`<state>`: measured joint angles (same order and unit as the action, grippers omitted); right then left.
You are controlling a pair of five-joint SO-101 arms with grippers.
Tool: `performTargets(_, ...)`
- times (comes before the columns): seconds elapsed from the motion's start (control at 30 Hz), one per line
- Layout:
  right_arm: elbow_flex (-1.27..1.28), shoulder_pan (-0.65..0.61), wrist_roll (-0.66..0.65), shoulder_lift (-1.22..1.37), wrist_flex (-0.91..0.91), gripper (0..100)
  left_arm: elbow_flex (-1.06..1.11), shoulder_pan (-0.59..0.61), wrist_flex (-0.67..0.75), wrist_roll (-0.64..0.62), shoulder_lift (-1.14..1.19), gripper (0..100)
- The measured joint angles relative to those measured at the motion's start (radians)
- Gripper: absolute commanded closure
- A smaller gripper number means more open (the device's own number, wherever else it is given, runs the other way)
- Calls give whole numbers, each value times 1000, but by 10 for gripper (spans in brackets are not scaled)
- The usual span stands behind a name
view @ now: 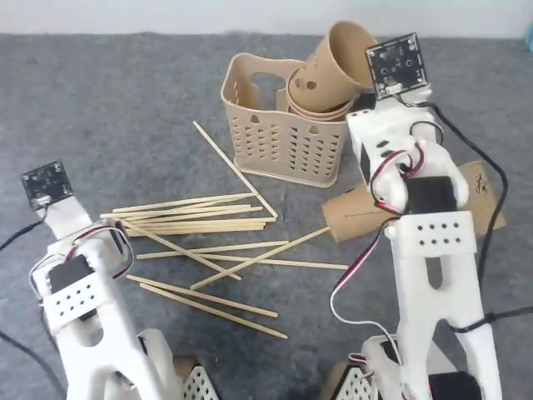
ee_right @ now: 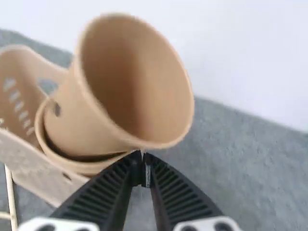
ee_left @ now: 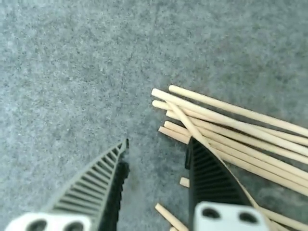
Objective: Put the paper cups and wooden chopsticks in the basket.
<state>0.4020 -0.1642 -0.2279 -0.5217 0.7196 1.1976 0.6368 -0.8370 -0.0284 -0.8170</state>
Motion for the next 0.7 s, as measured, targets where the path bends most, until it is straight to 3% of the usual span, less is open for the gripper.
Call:
performTargets(0.3,0,-8,0,0,-69,991,0,0,14,0,0,815)
performTargets(0.47,-29,-14,0,-35,92,991,0,0,14,0,0,815)
performTargets(0.7,-11,20,0,-305,384,991,6,-12,14,-5,0,815)
